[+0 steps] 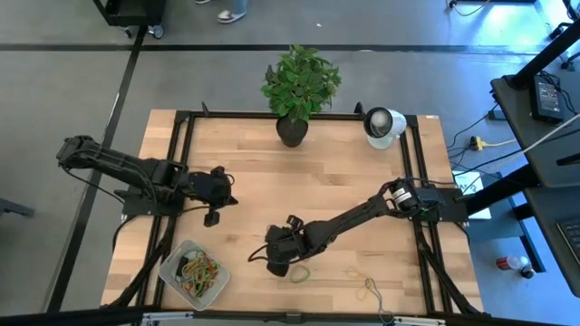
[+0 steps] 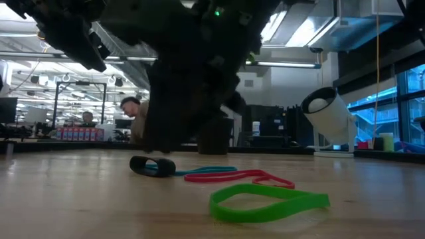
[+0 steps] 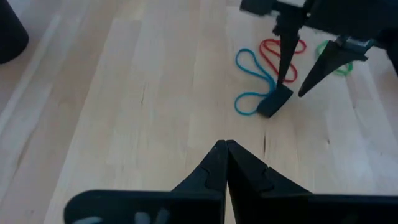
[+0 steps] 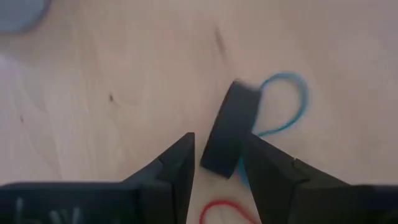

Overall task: Pick and place rubber bands into bin
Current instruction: Put the black rubber band into the gray bin

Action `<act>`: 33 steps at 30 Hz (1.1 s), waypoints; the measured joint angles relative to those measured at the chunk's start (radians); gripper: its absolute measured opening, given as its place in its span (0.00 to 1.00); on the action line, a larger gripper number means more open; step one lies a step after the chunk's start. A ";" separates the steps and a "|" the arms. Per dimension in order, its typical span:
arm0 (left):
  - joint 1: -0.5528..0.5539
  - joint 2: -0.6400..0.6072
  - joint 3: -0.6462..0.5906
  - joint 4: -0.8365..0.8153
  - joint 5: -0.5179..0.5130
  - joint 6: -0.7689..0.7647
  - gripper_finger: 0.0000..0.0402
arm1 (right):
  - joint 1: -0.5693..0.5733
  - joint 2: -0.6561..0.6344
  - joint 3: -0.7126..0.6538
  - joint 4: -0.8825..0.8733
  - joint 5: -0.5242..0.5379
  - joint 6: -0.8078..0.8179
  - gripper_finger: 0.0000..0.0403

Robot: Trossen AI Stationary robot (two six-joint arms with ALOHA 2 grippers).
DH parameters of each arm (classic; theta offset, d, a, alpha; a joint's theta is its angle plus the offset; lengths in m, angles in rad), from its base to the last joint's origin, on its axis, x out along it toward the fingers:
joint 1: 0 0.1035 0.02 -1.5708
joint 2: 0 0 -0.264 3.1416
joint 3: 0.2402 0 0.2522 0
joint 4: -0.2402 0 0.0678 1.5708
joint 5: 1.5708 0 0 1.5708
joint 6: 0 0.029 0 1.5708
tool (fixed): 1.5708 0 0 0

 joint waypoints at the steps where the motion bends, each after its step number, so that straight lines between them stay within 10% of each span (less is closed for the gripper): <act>1: 0.000 0.000 0.000 0.000 0.000 0.000 0.00 | 0.000 0.007 -0.001 0.004 -0.020 -0.001 0.34; 8: 0.000 0.000 0.000 0.007 0.000 -0.021 0.00 | 0.001 0.049 0.002 0.019 -0.034 0.039 0.29; 14: 0.000 0.000 0.000 0.008 0.024 -0.054 0.00 | 0.005 0.037 -0.001 0.015 -0.037 0.103 0.04; 33: 0.000 0.000 0.000 0.316 0.033 -0.081 0.20 | 0.026 -0.289 -0.002 -0.379 0.183 -0.101 0.00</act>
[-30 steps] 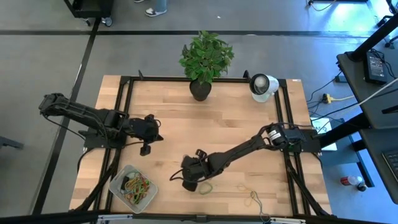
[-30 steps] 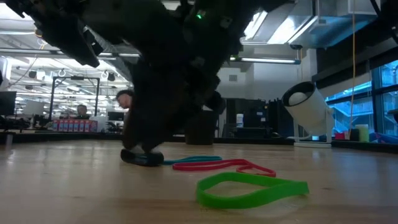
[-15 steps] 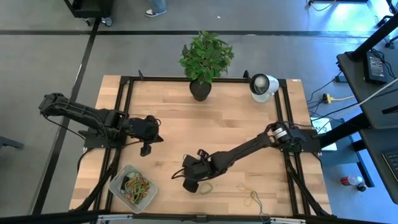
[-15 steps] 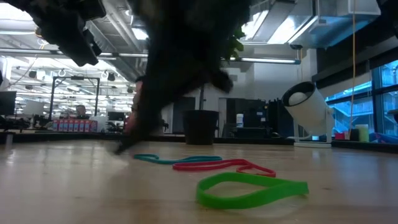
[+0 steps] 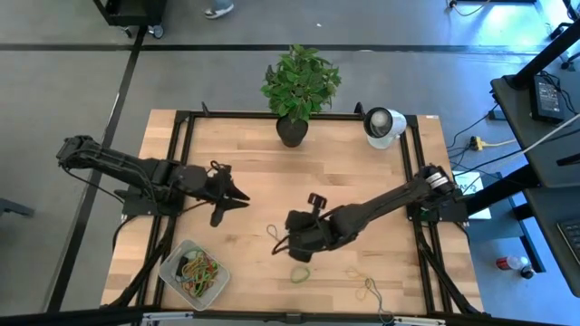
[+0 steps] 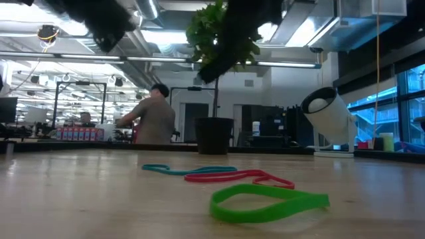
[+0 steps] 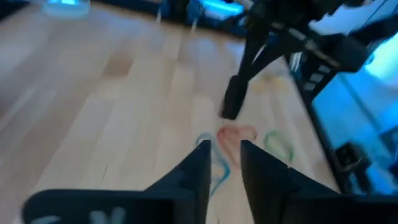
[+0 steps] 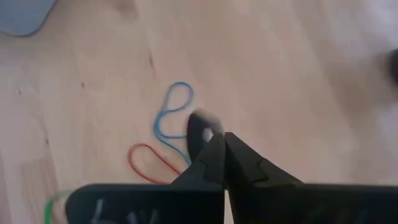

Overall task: Pick and place rubber bands into bin
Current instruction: Put the black rubber band into the gray bin

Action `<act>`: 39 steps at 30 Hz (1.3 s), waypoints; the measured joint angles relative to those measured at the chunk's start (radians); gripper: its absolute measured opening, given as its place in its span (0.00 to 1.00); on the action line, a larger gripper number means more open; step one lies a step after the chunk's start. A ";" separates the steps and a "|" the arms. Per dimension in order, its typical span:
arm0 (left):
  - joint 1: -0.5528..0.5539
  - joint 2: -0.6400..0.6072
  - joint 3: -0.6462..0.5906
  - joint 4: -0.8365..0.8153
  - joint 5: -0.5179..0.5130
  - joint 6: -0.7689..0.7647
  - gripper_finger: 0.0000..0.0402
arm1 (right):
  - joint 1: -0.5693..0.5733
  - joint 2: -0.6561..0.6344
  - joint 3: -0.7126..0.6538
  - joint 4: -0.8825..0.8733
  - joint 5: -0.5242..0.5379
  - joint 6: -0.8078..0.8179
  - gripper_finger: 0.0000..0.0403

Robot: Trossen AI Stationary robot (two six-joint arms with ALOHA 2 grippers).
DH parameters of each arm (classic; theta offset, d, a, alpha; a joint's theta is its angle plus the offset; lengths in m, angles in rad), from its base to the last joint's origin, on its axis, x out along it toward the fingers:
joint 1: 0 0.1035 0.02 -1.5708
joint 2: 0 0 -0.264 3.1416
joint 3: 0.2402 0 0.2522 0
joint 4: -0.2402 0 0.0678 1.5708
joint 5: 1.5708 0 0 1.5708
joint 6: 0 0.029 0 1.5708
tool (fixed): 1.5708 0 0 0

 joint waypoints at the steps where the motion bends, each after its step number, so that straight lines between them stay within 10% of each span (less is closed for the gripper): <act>1: -0.001 0.000 0.000 0.025 0.000 0.000 0.23 | 0.003 -0.016 0.000 -0.026 0.012 -0.004 0.00; 14: -0.112 0.216 0.019 0.491 -0.164 0.016 0.49 | 0.001 -0.168 0.000 -0.088 0.070 -0.227 0.00; 27: -0.130 0.543 0.233 0.521 -0.168 0.069 0.49 | -0.005 -0.190 0.000 0.095 0.051 -0.398 0.00; 39: -0.127 0.597 0.265 0.464 -0.237 0.054 0.49 | -0.004 -0.190 0.000 0.116 0.042 -0.397 0.00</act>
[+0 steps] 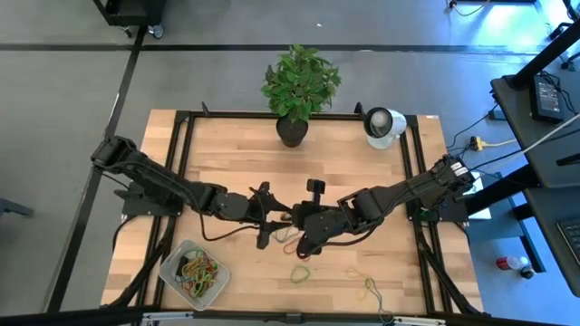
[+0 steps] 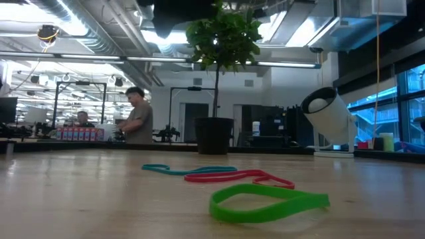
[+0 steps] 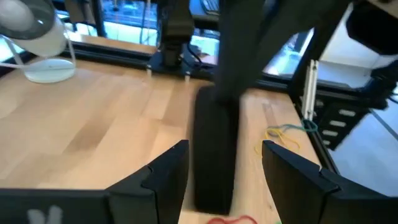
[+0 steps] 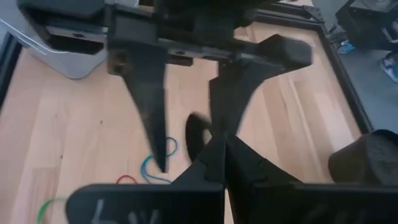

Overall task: Pick and place rubber bands into bin
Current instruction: Put the black rubber band into the gray bin

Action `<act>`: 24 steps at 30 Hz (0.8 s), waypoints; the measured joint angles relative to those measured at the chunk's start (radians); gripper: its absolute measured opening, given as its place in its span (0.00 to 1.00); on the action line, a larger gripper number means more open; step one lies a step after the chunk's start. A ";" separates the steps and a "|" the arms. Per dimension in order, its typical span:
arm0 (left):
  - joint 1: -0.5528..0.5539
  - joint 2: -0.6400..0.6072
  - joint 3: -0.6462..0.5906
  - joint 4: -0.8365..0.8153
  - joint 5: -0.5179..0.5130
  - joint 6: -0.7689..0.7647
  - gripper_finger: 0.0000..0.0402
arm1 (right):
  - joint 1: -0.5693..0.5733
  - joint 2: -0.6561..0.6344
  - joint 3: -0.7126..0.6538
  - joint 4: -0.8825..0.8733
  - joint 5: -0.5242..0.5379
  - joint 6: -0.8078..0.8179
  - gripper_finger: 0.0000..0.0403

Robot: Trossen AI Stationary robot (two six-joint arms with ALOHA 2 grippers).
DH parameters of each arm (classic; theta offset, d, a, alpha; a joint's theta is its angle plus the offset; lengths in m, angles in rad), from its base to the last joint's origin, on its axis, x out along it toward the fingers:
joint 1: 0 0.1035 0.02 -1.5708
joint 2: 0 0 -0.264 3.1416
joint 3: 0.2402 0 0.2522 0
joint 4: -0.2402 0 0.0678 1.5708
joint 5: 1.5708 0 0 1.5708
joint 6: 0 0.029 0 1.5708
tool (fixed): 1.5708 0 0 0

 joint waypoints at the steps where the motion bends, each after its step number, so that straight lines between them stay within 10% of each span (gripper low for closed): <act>1: 0.000 0.000 0.000 0.004 -0.006 0.000 0.49 | 0.000 0.000 0.000 0.001 -0.005 0.002 0.00; 9: 0.000 0.000 0.000 0.000 -0.007 0.000 0.46 | 0.000 0.000 0.000 0.016 -0.006 0.007 0.00; 18: 0.000 0.000 0.000 -0.025 0.060 -0.014 0.05 | 0.000 0.000 0.000 0.015 -0.011 0.034 0.01; 24: 0.000 0.000 0.000 -0.025 0.061 -0.016 0.01 | 0.000 0.000 0.000 0.004 -0.017 0.097 0.05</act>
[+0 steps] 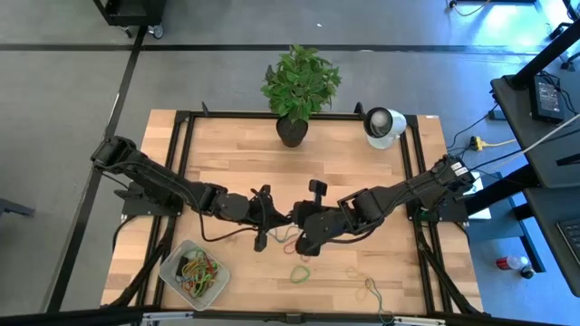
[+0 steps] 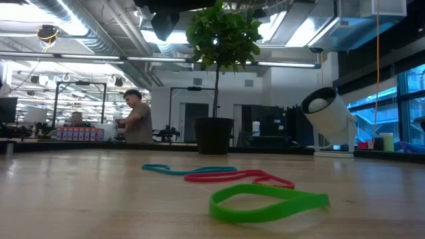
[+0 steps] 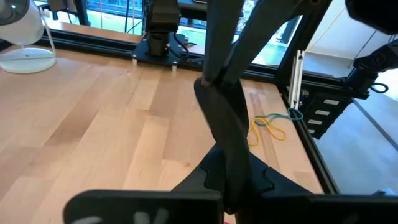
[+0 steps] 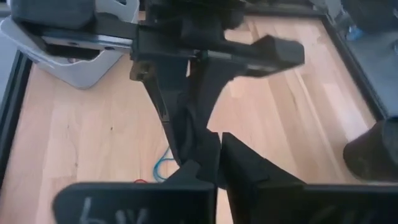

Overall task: Pick and place rubber bands into bin
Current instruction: Put the black rubber band into the gray bin

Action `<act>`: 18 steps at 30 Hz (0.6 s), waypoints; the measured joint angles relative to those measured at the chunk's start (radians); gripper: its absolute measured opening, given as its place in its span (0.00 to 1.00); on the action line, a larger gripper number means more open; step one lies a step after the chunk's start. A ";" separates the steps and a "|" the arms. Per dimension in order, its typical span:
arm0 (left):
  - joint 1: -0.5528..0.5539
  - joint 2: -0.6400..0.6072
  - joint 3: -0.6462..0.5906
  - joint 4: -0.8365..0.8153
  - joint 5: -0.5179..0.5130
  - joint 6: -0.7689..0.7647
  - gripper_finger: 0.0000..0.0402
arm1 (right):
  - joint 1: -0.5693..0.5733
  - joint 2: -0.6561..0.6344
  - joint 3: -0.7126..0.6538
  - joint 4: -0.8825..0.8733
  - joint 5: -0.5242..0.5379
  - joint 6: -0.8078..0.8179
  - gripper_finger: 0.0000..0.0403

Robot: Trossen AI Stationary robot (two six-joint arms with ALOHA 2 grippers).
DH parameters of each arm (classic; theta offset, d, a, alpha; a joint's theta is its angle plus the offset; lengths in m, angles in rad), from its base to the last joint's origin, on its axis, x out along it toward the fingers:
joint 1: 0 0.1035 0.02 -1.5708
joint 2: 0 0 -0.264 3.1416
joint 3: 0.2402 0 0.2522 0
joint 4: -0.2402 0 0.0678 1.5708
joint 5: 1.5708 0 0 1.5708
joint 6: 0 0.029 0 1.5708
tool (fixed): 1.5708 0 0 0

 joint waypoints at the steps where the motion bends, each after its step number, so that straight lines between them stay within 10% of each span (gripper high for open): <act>1: 0.000 0.000 0.000 0.000 0.000 0.005 0.01 | -0.002 0.000 0.000 -0.009 -0.001 0.022 0.06; 18: 0.000 -0.047 -0.001 -0.165 -0.015 0.002 0.00 | 0.014 -0.033 0.001 -0.448 0.000 0.257 0.38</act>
